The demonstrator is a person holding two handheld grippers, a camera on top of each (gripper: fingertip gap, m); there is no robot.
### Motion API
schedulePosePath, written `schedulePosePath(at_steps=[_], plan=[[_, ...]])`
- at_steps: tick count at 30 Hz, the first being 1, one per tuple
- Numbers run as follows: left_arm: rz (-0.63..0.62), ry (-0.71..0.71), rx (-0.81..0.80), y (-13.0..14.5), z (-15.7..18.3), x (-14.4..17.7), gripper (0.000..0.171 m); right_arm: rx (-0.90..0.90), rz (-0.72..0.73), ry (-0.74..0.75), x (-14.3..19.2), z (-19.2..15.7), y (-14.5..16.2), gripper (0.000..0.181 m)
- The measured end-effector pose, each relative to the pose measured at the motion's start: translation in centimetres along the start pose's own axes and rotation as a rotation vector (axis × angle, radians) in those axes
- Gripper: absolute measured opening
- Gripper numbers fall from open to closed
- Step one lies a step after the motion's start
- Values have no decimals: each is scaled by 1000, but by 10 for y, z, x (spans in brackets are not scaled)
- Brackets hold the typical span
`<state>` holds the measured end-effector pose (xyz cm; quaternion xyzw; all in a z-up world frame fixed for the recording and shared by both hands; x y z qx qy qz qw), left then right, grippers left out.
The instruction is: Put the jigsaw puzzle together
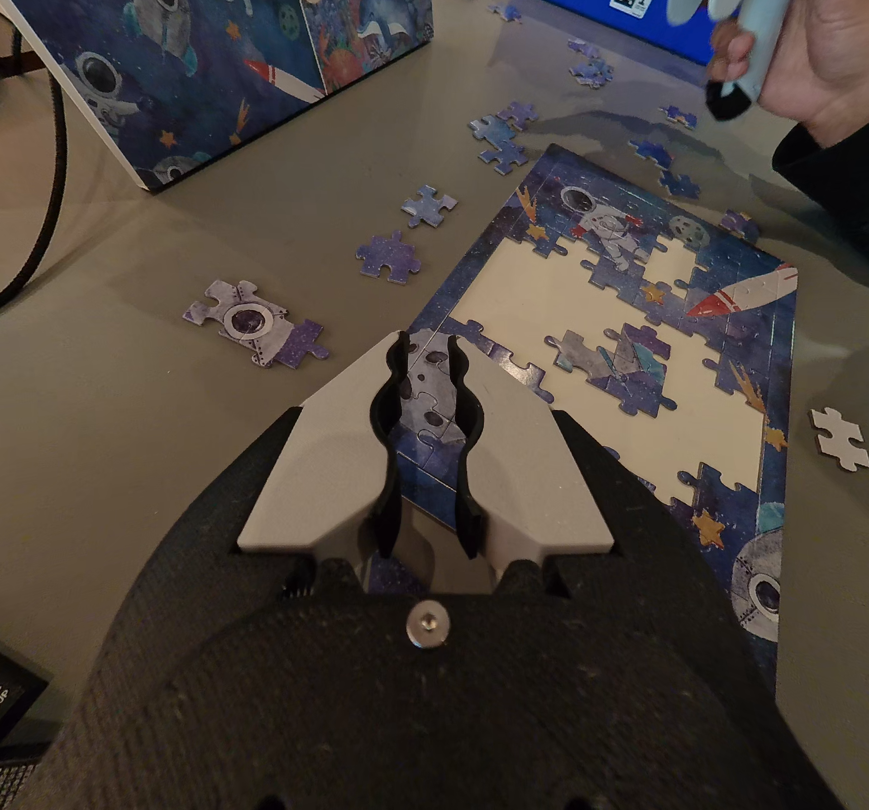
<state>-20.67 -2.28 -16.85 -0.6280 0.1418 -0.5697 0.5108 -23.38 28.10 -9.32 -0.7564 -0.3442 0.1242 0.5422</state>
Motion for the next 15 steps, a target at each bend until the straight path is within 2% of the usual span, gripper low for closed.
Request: schedulePosePath(at_steps=[4,6,15], plan=[[-1,0,-1,0,0,0,14,303,-33,303,22,19,-14,17],[-3,-1,-2,0,0,0,14,410,-21,389,30,18,-22,12],[-4,-1,0,0,0,0,14,450,27,452,51,25,-34,8]])
Point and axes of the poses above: each gripper's, where its closed fingertips meet, x back along the fingers, y out of its underside, z = x × y across the jaws, the point moved 1 cm from there along x, back along the fingers, and after that the axes turned 5 degrees about -z, right-handed, at the moved point
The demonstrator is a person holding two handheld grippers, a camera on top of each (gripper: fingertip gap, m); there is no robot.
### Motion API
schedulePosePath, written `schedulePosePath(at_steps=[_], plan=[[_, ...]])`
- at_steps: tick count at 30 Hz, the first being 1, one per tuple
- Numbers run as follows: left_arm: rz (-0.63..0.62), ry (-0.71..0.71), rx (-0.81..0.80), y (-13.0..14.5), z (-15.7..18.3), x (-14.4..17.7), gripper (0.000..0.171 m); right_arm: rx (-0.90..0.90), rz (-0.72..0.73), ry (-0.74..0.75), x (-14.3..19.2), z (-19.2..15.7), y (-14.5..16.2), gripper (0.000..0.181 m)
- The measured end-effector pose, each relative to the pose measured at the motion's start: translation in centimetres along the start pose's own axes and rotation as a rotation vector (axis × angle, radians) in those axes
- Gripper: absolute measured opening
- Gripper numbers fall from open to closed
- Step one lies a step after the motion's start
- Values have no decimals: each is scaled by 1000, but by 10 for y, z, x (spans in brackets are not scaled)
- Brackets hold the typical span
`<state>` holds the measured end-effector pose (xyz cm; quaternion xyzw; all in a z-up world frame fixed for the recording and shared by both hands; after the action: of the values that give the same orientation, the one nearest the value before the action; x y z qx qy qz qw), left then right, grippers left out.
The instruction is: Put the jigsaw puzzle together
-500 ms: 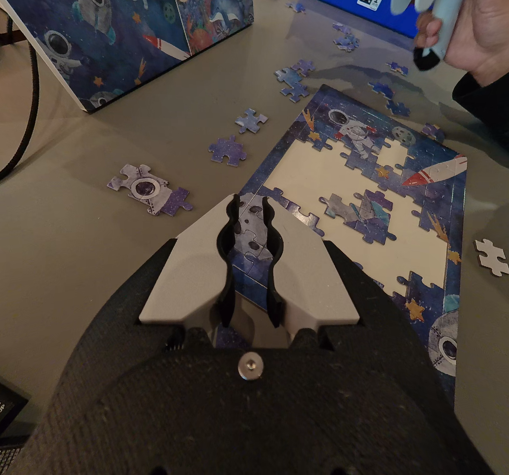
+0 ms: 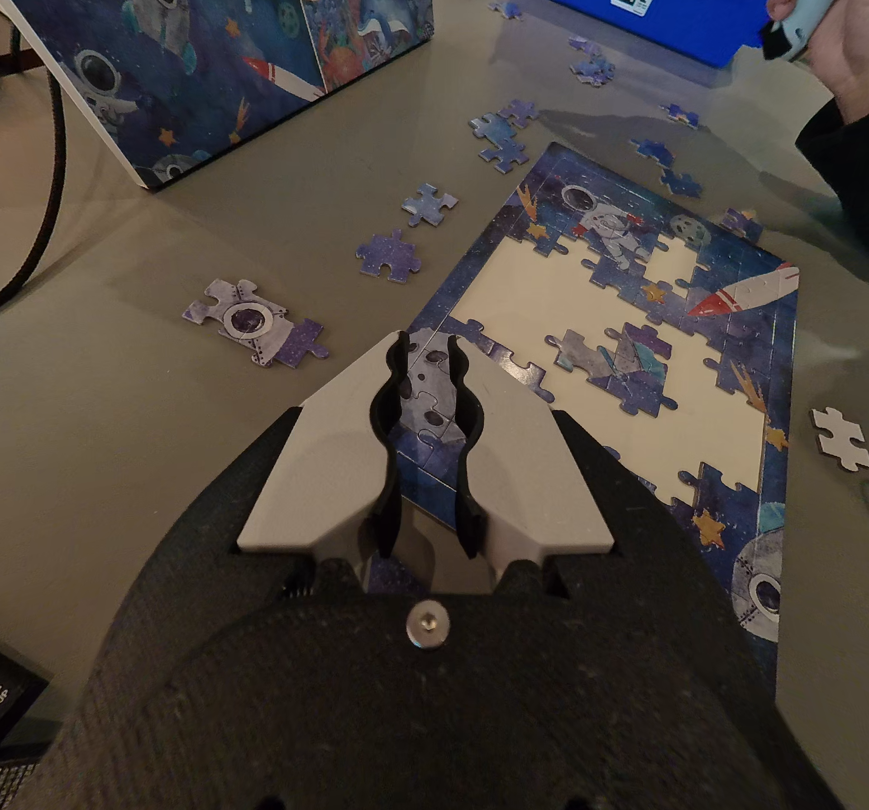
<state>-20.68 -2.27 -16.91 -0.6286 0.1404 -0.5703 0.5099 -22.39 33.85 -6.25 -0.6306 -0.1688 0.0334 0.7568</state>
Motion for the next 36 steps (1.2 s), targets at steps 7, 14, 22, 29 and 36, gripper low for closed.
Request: schedulePosePath(at_steps=[7,14,22,29,36], plan=[[-3,-4,-11,0,1,0,14,27,-20,55,2,12,5,6],[-7,-7,-15,1,1,-1,14,-9,-37,65,2,21,12,9],[-8,-8,-17,1,1,-1,14,-55,-222,44,-13,21,47,16],[-10,-10,-21,1,2,-1,14,-186,-483,-72,-24,9,99,27],[-11,-12,-24,1,2,-1,14,-202,-674,-99,-27,-1,134,34]])
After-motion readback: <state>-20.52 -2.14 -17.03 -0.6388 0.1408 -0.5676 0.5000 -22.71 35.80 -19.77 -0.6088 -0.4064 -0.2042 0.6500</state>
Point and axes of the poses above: each gripper's, where its closed fingertips meet, x back along the fingers, y out of its underside, z = x × y across the jaws, the point moved 1 cm from there along x, back along the fingers, and after that the axes turned 5 degrees about -z, right-handed, at the moved point
